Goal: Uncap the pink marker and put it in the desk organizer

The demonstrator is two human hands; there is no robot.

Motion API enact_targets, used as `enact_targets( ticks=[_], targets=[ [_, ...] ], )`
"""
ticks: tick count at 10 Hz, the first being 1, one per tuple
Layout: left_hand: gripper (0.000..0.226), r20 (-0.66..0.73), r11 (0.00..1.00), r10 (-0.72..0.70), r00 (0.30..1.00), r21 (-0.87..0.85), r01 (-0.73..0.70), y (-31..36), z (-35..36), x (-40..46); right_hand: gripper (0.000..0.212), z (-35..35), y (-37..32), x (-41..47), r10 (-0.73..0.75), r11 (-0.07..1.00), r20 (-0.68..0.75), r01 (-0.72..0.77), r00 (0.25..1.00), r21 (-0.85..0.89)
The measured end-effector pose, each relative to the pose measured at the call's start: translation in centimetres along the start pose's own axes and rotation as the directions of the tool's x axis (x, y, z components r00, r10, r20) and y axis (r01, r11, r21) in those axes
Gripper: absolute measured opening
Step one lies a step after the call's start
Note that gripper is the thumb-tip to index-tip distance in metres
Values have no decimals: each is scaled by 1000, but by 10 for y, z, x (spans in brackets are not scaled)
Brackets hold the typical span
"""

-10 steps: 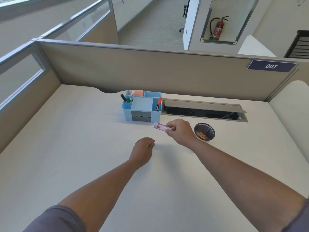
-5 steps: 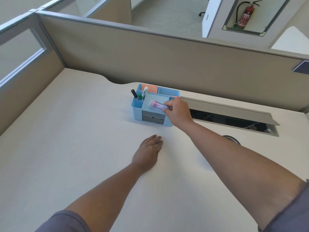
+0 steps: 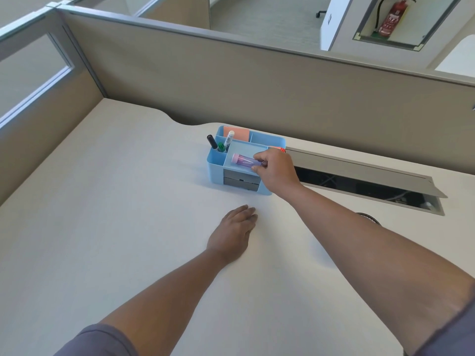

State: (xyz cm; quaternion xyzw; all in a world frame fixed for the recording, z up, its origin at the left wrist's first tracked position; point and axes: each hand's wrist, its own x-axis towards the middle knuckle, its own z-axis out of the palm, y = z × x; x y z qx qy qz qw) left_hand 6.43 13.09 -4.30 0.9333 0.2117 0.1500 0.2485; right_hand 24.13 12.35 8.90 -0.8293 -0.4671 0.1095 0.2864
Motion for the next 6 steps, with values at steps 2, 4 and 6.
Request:
enact_targets(
  ticks=[2,4,6],
  targets=[
    [31,9,1000,2,1000,-13,-2,1,0,-1,30,0,1,-1,57,998,-21,-56,998,20],
    [29,11,1000,2,1000,-13,-2,-1,2,-1,45,0,1,-7,71,997,-31,-70,997,24],
    [28,33,997,-63,997,-49,65,8,-9,8,54,-2,2,-40,53,999,-72,-52,996,14]
  ],
)
